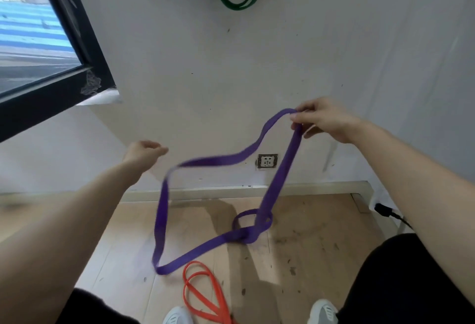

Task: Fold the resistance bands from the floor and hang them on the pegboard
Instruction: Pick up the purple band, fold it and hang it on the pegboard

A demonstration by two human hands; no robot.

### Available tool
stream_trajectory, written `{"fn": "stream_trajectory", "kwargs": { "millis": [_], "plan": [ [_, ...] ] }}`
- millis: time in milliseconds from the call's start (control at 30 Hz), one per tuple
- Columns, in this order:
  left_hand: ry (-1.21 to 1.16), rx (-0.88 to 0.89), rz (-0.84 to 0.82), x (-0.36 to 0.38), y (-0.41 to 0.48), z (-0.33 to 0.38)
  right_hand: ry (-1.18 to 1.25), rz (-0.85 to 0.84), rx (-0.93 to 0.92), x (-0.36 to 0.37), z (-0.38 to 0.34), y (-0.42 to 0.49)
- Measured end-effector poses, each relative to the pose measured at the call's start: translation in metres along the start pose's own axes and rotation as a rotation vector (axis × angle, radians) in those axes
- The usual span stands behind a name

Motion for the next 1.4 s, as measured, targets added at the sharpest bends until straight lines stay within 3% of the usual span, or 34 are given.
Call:
{"fn": "stream_trajectory", "kwargs": {
  "millis": [233, 333, 400, 533, 733, 867, 1200, 1300, 1400],
  "plan": [
    [0.025, 0.225, -0.516, 0.069, -0.075, 0.052, 0.317, 0.215, -0.117, 0.035, -0.053, -0.007],
    [-0.054, 0.274, -0.621, 0.101, -0.104, 0.065, 0.381, 0.263, -0.14, 0.039, -0.064, -0.009],
    [-0.163, 0.308, -0.574, 0.115, -0.116, 0.074, 0.362, 0.313, -0.149, 0.036, -0.068, -0.01],
    [-0.389, 0.376, -0.292, 0.118, -0.13, 0.091, 0.193, 0.362, -0.173, 0.025, -0.068, -0.014],
    [-0.344, 0.614, -0.231, 0.123, -0.151, 0.11, 0.179, 0.315, -0.184, 0.021, -0.073, -0.02],
    [-0.233, 0.665, -0.39, 0.136, -0.151, 0.11, 0.274, 0.327, -0.168, 0.016, -0.072, -0.023],
    [0.069, 0.537, -0.673, 0.169, -0.134, 0.06, 0.408, 0.438, -0.154, -0.004, -0.064, -0.028],
    [0.137, 0.544, -0.633, 0.163, -0.122, 0.05, 0.406, 0.499, -0.153, -0.015, -0.055, -0.026],
    [0.143, 0.598, -0.477, 0.143, -0.108, 0.057, 0.346, 0.526, -0.11, -0.025, -0.035, -0.019]
  ]
}}
Point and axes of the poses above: each hand's wrist, its own y-axis towards the middle knuckle, its own x-axis out of the palm, z = x × y, the point moved 2 cm from there along y, towards the middle knuckle, and after that the axes turned 3 degrees about z, right-handed, at the moved point
